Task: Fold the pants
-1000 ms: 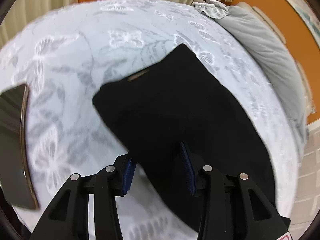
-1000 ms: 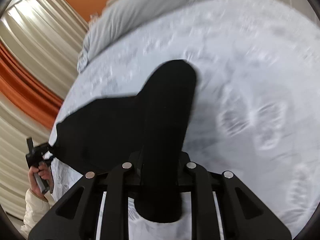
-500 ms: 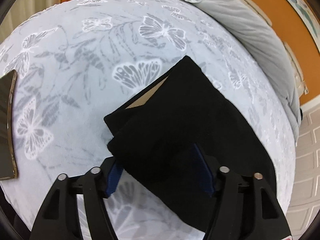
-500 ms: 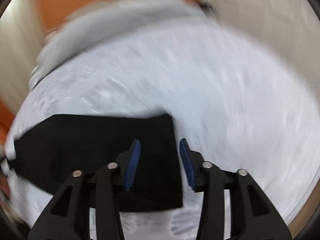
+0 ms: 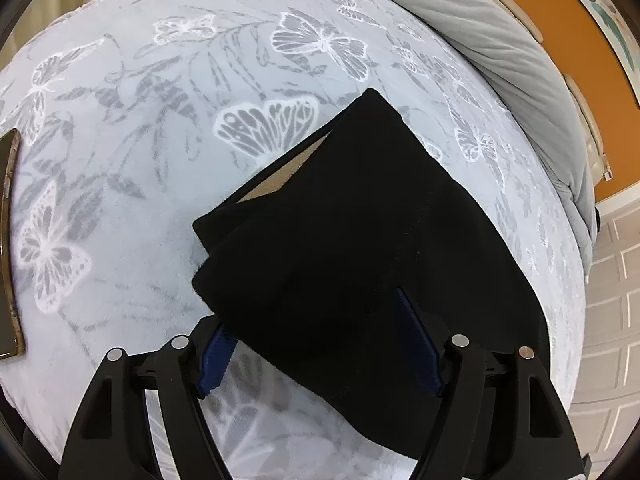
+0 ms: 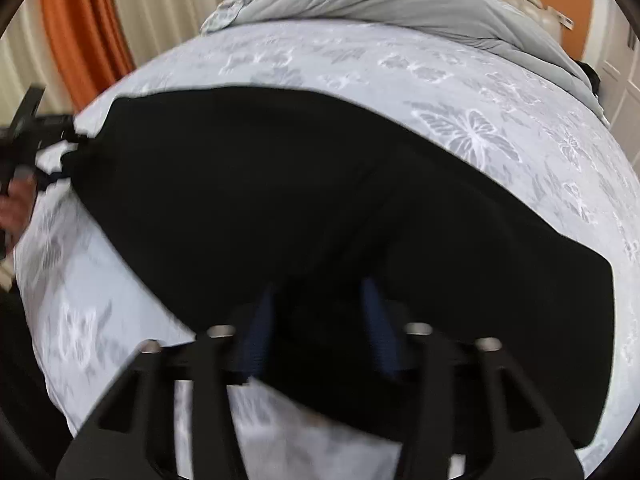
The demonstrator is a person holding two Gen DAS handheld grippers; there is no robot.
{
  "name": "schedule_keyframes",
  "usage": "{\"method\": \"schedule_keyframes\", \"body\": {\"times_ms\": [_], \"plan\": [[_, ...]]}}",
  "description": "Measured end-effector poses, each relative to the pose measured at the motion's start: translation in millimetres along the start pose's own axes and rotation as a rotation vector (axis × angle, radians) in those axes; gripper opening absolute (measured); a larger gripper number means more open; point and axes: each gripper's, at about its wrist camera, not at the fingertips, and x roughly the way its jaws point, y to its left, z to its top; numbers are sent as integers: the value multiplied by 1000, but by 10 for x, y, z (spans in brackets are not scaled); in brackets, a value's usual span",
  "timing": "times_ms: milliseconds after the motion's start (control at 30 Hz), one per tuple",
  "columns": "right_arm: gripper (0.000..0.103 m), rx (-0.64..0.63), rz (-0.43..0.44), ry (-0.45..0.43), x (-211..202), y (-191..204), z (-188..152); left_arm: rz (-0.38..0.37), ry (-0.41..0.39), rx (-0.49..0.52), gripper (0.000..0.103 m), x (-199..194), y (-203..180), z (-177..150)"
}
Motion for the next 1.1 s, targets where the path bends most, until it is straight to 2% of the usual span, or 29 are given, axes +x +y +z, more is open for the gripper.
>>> {"method": "schedule_keyframes", "body": {"times_ms": [33, 133, 233, 267, 333, 367, 400, 433, 500, 533, 567, 600, 633, 667, 700, 733, 767, 833, 900, 967, 1000, 1067, 1100], "plan": [[13, 17, -15, -11, -46, -22, 51, -8, 6, -5, 71, -5, 15, 8], [13, 123, 51, -103, -311, -162, 303, -35, 16, -25, 71, -20, 63, 21], [13, 129, 166, -158, -442, 12, 469, -34, 16, -27, 71, -13, 83, 21], [14, 122, 185, -146, -385, 75, 492, -33, 16, -26, 71, -6, 83, 22], [19, 90, 206, -56, -53, 261, 450, -39, 9, -30, 73, 1, 83, 30], [19, 66, 192, 24, 201, 339, 406, -42, 7, -32, 75, 3, 83, 35], [20, 45, 170, 46, 328, 373, 358, -49, 7, -34, 76, 9, 87, 44], [26, 39, 172, -5, 254, 374, 359, -59, 6, -43, 79, 18, 95, 52], [28, 56, 211, 22, 97, 324, 446, -76, 3, -57, 83, 42, 105, 61], [37, 80, 229, -18, -68, 242, 484, -76, -1, -57, 82, 49, 99, 62], [60, 102, 222, -93, -277, 116, 508, -76, -7, -49, 81, 54, 83, 63], [72, 122, 176, -167, -475, -25, 505, -71, -16, -39, 79, 58, 58, 60], [85, 135, 141, -203, -572, -104, 475, -63, -24, -32, 70, 61, 41, 62], [85, 162, 76, -249, -691, -263, 445, -49, -34, -25, 55, 66, 18, 59], [85, 184, 30, -261, -747, -401, 422, -45, -33, -26, 48, 74, 13, 62], [85, 216, -15, -251, -772, -573, 387, -51, -26, -32, 31, 87, 10, 63], [85, 244, -34, -242, -789, -679, 360, -78, -19, -46, 22, 91, 4, 62], [85, 358, -55, -210, -790, -986, 258, -97, -35, -58, 16, 28, -37, 51], [85, 438, -48, -192, -765, -1194, 192, -121, -88, -17, 15, -151, -207, -3], [85, 478, -71, -186, -799, -1320, 124, -166, -161, 101, 15, -415, -526, -124], [85, 479, -79, -187, -833, -1335, 116, -213, -195, 189, 15, -570, -759, -247], [85, 473, -98, -191, -846, -1357, 103, -280, -212, 299, 18, -691, -1069, -465], [85, 470, -99, -187, -841, -1362, 89, -284, -211, 360, 19, -660, -1238, -589]]}}
